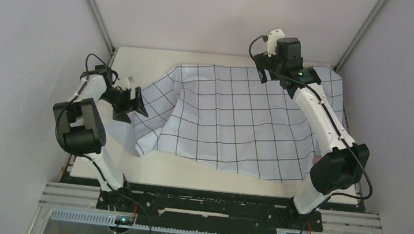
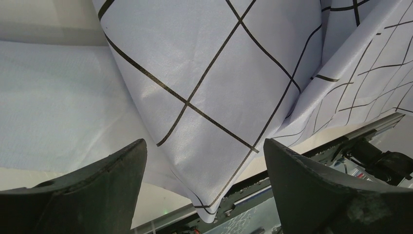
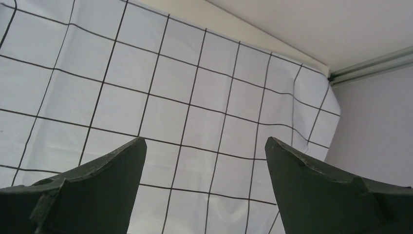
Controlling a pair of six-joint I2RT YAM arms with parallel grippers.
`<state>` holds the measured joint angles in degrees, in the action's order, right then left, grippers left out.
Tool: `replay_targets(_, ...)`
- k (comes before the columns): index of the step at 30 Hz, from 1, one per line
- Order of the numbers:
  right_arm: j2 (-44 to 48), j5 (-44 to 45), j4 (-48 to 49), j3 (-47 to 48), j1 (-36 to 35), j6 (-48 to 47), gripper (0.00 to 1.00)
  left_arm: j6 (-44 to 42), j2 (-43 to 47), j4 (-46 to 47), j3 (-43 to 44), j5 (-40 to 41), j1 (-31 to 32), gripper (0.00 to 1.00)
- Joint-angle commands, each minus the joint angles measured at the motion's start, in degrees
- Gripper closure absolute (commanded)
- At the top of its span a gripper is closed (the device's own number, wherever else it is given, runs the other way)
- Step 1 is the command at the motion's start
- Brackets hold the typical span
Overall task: Set the dinner table for one person
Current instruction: Flatten out the napkin at the center of the board.
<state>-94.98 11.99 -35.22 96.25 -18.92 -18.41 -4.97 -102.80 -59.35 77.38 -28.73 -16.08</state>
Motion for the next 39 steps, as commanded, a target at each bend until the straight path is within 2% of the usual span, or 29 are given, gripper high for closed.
replay_targets(1, 4.76, 1.87, 4.33, -1.31, -0.45, -1.31, 0.0, 1.27, 1.31, 2.99, -2.09, -1.41, 0.23, 0.07)
replay_targets(7, 5.77, 2.7, 4.54, -1.33, -0.37, -2.27, 0.0, 0.69, 3.87, 3.59, -4.39, -0.74, 0.07, 0.07)
replay_targets(10, 6.01, 3.04, 5.03, -1.23, -0.37, -2.14, 0.0, 1.78, 2.59, 4.34, -4.81, -1.16, 0.07, 0.13)
replay_targets(18, 6.03, 3.63, 5.73, -2.25, -0.85, -2.15, 0.01, 3.5, 0.12, 7.94, -6.66, -0.36, 0.42, 0.49)
replay_targets(22, 6.73, 3.39, 5.91, -2.99, -0.94, -1.95, 0.01, 3.12, 0.05, 7.9, -6.87, -0.57, 0.9, 0.53)
replay_targets(24, 7.07, 3.45, 6.09, -3.2, -0.94, -2.14, 0.01, 2.89, 0.37, 7.78, -6.92, -0.3, 0.96, 0.6)
replay_targets(26, 7.44, 3.71, 6.59, -3.49, -0.99, -2.37, 0.01, 2.78, 0.79, 7.57, -6.52, 0.0, 0.93, 0.7)
replay_targets(29, 7.7, 4.01, 7.14, -4.23, -1.0, -2.34, 0.01, 2.85, 1.74, 7.14, -5.75, 1.27, 0.95, 0.98)
replay_targets(35, 9.28, 2.06, 7.21, -7.25, -1.61, -1.12, 0.01, 1.57, 3.74, 3.33, -1.55, 3.29, 1.14, 1.0)
replay_targets(39, 10.2, -0.64, 5.71, -7.73, -2.95, 0.21, 0.01, 0.78, 5.55, -1.96, 9.29, 6.91, 1.12, 1.0)
